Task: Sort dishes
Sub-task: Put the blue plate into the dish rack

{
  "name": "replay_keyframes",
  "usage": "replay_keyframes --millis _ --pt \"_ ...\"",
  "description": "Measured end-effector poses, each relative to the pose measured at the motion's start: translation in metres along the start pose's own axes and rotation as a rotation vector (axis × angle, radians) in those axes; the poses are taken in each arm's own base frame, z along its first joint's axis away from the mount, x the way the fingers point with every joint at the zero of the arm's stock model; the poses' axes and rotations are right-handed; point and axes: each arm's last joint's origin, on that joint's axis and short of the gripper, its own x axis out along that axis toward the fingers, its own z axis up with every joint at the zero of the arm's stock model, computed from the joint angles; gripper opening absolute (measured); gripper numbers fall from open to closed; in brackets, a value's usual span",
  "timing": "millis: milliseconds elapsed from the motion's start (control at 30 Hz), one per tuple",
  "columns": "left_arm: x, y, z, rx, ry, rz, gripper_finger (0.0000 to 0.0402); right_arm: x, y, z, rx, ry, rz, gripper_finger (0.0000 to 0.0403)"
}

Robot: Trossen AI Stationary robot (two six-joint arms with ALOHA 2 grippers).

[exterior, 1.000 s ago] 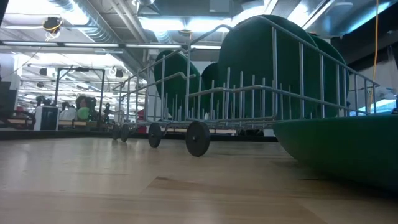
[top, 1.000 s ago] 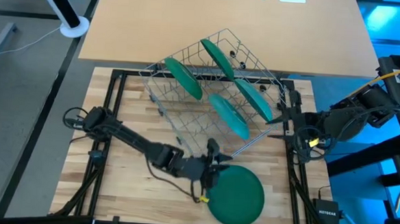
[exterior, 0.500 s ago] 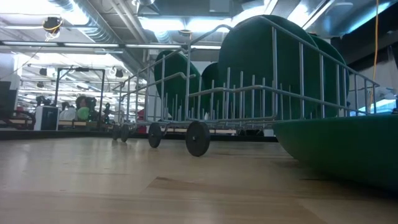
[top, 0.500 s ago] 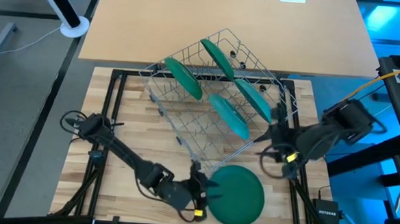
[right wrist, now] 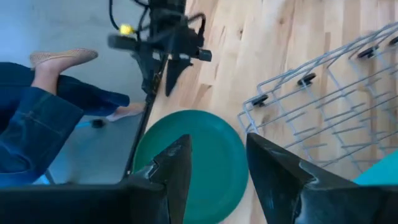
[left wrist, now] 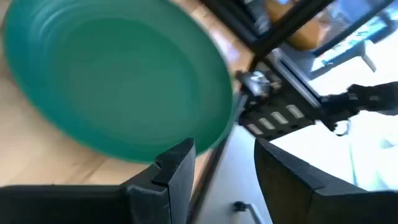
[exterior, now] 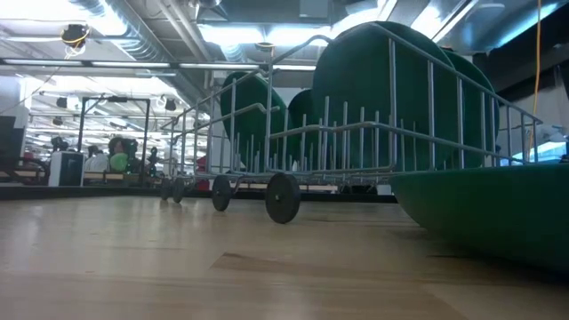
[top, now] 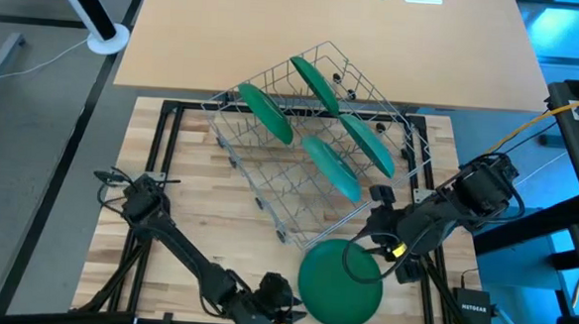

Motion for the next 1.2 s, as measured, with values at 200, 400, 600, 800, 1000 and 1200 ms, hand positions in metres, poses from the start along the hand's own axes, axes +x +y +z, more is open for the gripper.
replay_keyframes --millis 200,400,600,800,1000,1200 --pt "0.015 0.022 -0.01 -0.094 0.04 0.135 0.0155 0.0 0.0 0.0 0.069 0.006 0.015 0.0159" --pt "0.02 0.037 -0.004 -0.2 0.05 0.248 0.0155 0.0 0.002 -0.001 0.113 0.023 0.056 0.0159" --pt "0.03 0.046 0.011 -0.291 0.045 0.272 0.0155 0.0 0.001 -0.001 0.115 0.022 0.055 0.0159" --pt "0.042 0.056 0.016 -0.384 0.099 0.288 0.0155 -0.001 0.001 -0.001 0.115 0.021 0.055 0.0159" --pt "0.055 0.067 0.004 -0.448 0.164 0.326 0.0155 -0.001 0.001 -0.001 0.111 0.021 0.055 0.0159" --pt "0.06 0.071 0.0 -0.456 0.166 0.332 0.0155 -0.001 0.001 -0.001 0.103 0.018 0.047 0.0159"
